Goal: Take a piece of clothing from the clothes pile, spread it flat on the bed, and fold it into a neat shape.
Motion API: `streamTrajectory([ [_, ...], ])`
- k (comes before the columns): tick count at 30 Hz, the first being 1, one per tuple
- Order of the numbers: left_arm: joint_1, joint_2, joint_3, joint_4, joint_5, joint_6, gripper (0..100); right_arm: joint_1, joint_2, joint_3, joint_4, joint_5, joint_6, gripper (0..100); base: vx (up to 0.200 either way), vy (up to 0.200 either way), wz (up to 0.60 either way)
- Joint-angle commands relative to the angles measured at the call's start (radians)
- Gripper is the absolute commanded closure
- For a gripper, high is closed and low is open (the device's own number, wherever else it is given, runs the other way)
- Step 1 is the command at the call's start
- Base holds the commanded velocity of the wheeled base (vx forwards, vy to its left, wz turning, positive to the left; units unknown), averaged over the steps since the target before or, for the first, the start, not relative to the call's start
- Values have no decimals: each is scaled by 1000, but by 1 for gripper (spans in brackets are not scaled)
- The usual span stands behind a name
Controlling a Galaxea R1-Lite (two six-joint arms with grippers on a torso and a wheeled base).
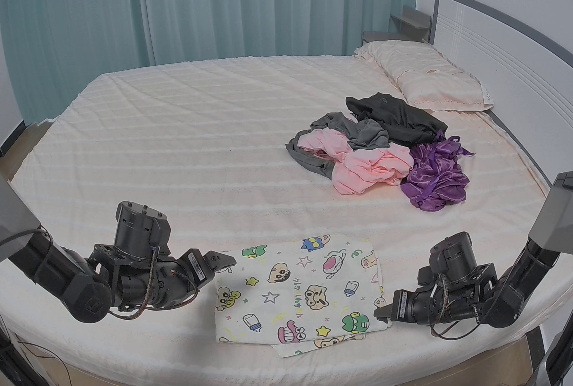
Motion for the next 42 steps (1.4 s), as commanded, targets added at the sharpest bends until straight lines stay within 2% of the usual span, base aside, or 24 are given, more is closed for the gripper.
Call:
streamTrajectory([
  [1, -2, -14, -2, -1, 1, 0, 0, -4, -1, 19, 1, 0, 0, 100, 0, 0, 0],
  [13, -17, -14, -30, 14, 1, -2, 0, -27, -11, 60, -8, -1, -4, 100, 0, 0, 0],
  [14, -20, -14, -34, 14, 1, -5, 0, -25, -9, 62, -8, -1, -9, 0, 0, 0, 0],
  [28, -121, 59, -107, -18, 1, -154, 0, -47, -73, 56, -9, -1, -15, 0, 0, 0, 0],
  [39, -126, 213, -91, -76, 67, -158, 0, -112, -138, 2, -9, 6, -17, 0, 0, 0, 0],
  [42, -128, 248, -90, -76, 93, -161, 0, -146, -152, -87, 6, 38, -11, 0, 0, 0, 0],
])
